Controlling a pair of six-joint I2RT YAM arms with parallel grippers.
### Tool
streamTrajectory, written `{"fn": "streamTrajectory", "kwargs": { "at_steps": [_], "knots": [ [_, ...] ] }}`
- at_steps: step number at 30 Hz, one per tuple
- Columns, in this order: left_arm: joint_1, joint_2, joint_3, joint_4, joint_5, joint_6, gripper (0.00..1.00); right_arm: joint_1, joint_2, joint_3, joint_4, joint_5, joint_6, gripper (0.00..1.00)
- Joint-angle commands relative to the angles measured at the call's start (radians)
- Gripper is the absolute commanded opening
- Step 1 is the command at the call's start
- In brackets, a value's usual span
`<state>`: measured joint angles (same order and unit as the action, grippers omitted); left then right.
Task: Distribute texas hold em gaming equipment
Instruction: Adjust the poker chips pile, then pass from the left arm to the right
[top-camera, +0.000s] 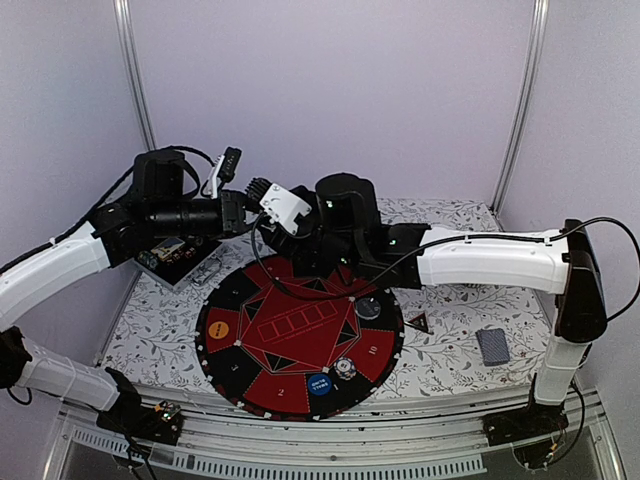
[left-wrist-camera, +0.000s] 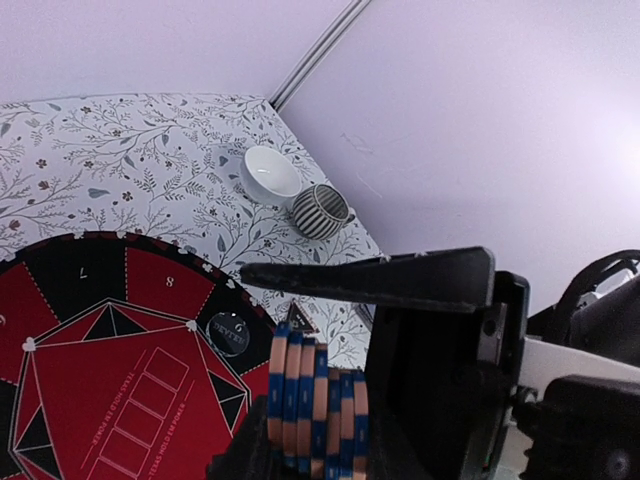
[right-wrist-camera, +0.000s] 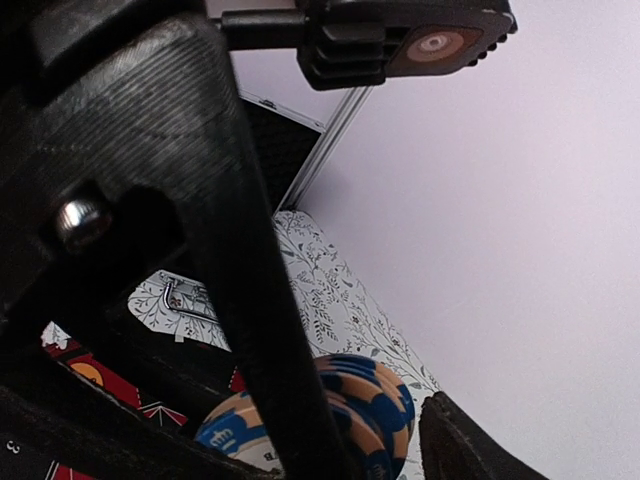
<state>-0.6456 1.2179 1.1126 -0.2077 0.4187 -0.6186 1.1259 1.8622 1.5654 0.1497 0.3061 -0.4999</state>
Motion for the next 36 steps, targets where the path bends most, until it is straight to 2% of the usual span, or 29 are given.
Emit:
{"fn": "streamTrajectory", "kwargs": {
  "at_steps": [1, 3, 10, 11, 13, 17, 20, 30, 32, 36],
  "knots": [
    [-0.015, 0.008, -0.015, 0.015, -0.008, 0.003, 0.0, 0.008, -0.035, -0.016, 0.075, -0.01, -0.006, 0.62],
    [-0.015, 0.015, -0.019, 0.011, -0.005, 0.004, 0.0, 0.009, -0.04, -0.023, 0.082, -0.013, -0.012, 0.57],
    [-0.014, 0.019, -0.033, 0.004, -0.009, 0.009, 0.0, 0.011, -0.044, -0.034, 0.093, -0.017, -0.022, 0.28],
    [-0.014, 0.017, -0.034, 0.002, -0.009, 0.01, 0.0, 0.011, -0.044, -0.035, 0.093, -0.018, -0.022, 0.27],
    [-0.014, 0.017, -0.037, 0.001, -0.008, 0.009, 0.0, 0.011, -0.044, -0.036, 0.091, -0.017, -0.022, 0.31],
    [-0.014, 0.011, -0.046, 0.014, -0.003, 0.0, 0.0, 0.01, -0.05, -0.04, 0.093, -0.018, -0.02, 0.55],
    [-0.015, -0.003, -0.06, 0.036, -0.002, -0.01, 0.0, 0.01, -0.059, -0.046, 0.092, -0.033, -0.02, 0.63],
    [-0.012, 0.0, -0.066, 0.01, -0.005, -0.001, 0.0, 0.01, -0.089, -0.075, 0.108, -0.078, -0.031, 0.67],
    [-0.012, 0.0, -0.068, 0.011, -0.002, -0.001, 0.0, 0.011, -0.099, -0.091, 0.108, -0.104, -0.049, 0.72],
    [-0.012, 0.002, -0.066, 0.02, 0.021, -0.01, 0.0, 0.011, -0.127, -0.136, 0.121, -0.18, -0.093, 0.72]
  ]
}}
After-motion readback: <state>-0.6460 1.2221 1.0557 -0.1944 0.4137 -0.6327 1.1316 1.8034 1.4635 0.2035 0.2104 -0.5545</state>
